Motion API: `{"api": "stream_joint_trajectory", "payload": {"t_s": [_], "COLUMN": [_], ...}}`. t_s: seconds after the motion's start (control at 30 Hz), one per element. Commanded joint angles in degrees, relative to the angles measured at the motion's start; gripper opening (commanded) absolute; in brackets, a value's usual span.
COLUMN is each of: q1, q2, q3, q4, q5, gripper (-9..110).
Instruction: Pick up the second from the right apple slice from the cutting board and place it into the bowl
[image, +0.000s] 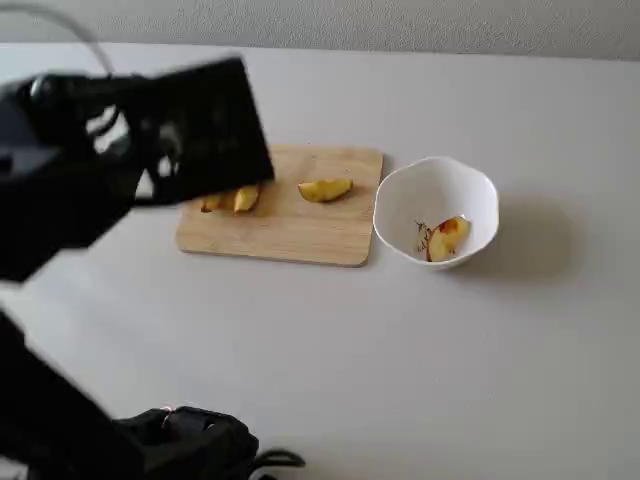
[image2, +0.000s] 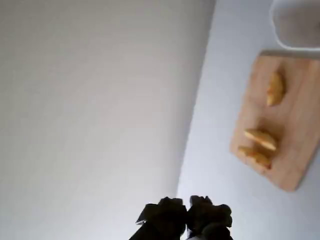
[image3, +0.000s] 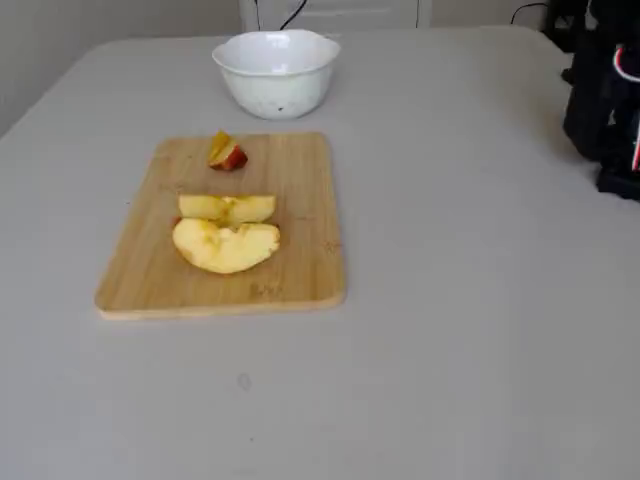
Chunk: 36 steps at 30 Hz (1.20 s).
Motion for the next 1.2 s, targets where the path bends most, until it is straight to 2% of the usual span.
{"api": "stream_joint_trajectory", "payload": {"t_s": [0.0,0.1,0.47,0.77,1.17], "q1": [0.09,-0.97,4.57,3.96,3.52], "q2": [35.86,50.27,56.87,56.87,56.87], "q3": [49.22,67.5,101.51,111.36,116.02], "q4": [-23.12,-27.95,-34.01,-32.87,-32.7], "q5": [2.11,0.53,-0.26,-0.7,-1.41], "gripper": [0,1,0,0,0]}}
